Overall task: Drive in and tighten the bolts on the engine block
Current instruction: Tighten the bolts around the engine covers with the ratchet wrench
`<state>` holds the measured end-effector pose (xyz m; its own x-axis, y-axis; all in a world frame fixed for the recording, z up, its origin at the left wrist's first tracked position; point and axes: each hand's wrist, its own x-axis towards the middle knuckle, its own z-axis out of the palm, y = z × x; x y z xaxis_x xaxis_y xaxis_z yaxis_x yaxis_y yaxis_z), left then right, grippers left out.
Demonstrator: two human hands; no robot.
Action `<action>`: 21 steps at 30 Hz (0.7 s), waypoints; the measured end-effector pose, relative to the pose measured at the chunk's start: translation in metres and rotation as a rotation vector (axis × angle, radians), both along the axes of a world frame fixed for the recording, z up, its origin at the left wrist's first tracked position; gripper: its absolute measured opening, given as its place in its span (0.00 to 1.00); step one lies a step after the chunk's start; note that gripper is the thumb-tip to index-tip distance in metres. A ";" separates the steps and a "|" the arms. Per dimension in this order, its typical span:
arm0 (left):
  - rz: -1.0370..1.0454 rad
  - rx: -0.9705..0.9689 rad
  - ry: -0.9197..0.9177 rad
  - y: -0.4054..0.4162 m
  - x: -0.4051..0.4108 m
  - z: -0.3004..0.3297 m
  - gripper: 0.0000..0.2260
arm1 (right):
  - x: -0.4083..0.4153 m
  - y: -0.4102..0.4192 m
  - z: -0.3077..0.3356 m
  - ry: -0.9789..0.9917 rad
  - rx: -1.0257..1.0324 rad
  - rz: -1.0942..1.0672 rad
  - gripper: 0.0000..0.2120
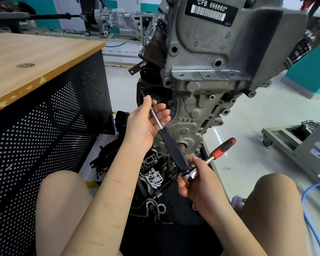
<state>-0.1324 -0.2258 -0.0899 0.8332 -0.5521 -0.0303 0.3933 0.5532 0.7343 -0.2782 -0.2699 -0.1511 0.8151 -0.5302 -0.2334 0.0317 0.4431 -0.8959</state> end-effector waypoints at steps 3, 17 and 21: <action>0.003 -0.002 -0.018 -0.001 0.000 0.005 0.12 | -0.001 -0.003 0.003 -0.016 -0.120 -0.032 0.13; 0.113 0.095 -0.061 -0.014 -0.012 0.024 0.09 | -0.015 -0.022 0.021 -0.045 -0.228 -0.031 0.16; 0.133 0.084 -0.127 -0.021 -0.013 0.043 0.08 | -0.019 -0.031 0.032 -0.148 -0.246 -0.001 0.26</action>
<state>-0.1450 -0.2468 -0.0466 0.8988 -0.4367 0.0382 0.2221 0.5289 0.8191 -0.2968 -0.3007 -0.1187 0.8301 -0.5571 0.0237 0.1705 0.2131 -0.9620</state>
